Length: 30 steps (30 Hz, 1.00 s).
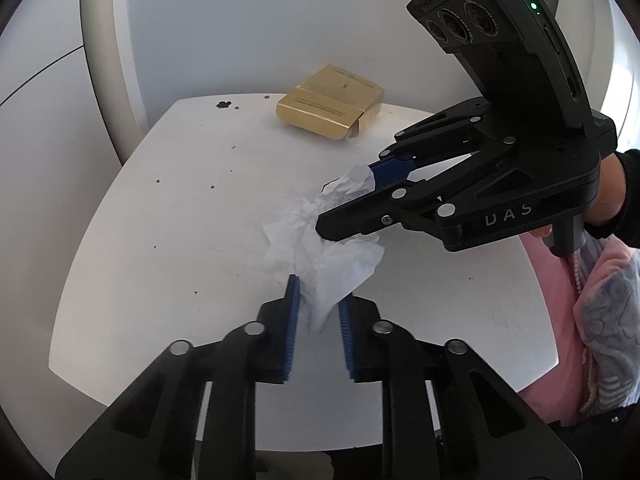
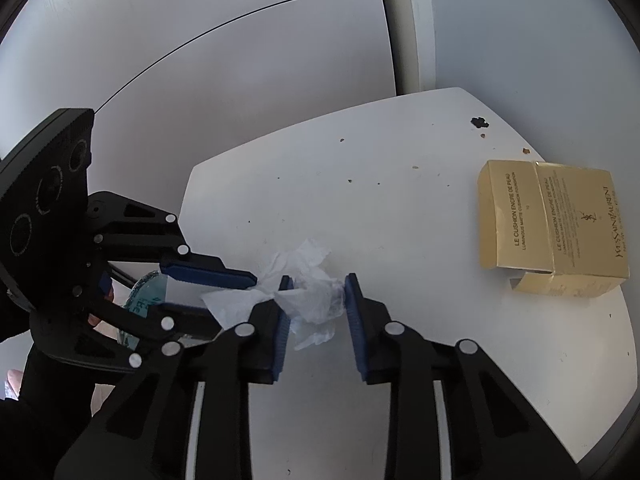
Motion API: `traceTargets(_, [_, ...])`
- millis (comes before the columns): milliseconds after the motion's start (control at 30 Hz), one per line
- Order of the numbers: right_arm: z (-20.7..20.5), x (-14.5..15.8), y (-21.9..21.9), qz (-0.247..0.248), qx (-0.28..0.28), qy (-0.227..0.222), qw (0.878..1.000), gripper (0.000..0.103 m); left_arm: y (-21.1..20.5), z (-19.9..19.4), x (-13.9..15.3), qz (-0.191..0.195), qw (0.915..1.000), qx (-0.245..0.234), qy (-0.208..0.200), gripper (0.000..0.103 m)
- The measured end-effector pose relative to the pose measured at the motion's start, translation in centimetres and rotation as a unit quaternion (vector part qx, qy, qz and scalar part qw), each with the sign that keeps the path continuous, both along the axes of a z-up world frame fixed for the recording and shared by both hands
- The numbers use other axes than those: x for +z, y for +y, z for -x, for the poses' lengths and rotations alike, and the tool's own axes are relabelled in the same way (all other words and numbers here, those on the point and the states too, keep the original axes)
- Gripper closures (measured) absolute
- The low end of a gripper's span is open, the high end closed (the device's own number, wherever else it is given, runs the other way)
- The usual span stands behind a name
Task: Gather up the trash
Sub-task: 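Close the left tool on the white tissue while the right tool pinches it, then lift the tissue with both tools and carry it over the bin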
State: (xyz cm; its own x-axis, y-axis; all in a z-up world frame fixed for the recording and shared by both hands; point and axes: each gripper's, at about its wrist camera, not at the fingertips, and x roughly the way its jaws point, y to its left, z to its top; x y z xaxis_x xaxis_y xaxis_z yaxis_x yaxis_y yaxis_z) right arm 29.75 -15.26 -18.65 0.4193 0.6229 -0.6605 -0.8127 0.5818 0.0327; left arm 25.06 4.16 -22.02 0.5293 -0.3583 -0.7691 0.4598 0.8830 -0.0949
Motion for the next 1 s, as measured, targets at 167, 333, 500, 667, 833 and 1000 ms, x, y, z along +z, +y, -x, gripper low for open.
traceTargets(167, [0.2,0.0,-0.3,-0.007,-0.001,0.004,1.0,0.088,-0.1,0.3,0.7,0.007,0.9999,-0.004,-0.007,0.1])
traceTargets(333, [1.1,0.5,-0.5,-0.014,0.002,0.001,1.0,0.088,-0.2,0.8,1.8,0.008,0.9998,-0.008,-0.016,0.101])
traceTargets(500, [2.5,1.8,-0.5,-0.022,0.006,-0.013,1.0,0.089,0.2,1.6,3.2,0.004,0.9996,-0.004,-0.028,0.101])
traceTargets(667, [4.4,3.2,0.4,-0.025,0.017,-0.032,0.999,0.089,1.0,3.4,5.2,0.0,0.999,0.005,-0.044,0.101])
traceTargets(833, [6.2,4.1,1.8,-0.029,0.031,-0.047,0.998,0.089,2.3,5.5,6.3,-0.004,0.9985,0.023,-0.05,0.101])
traceTargets(1000, [8.3,4.5,4.1,-0.026,0.055,-0.057,0.997,0.089,4.0,8.1,7.3,-0.01,0.9974,0.044,-0.056,0.101])
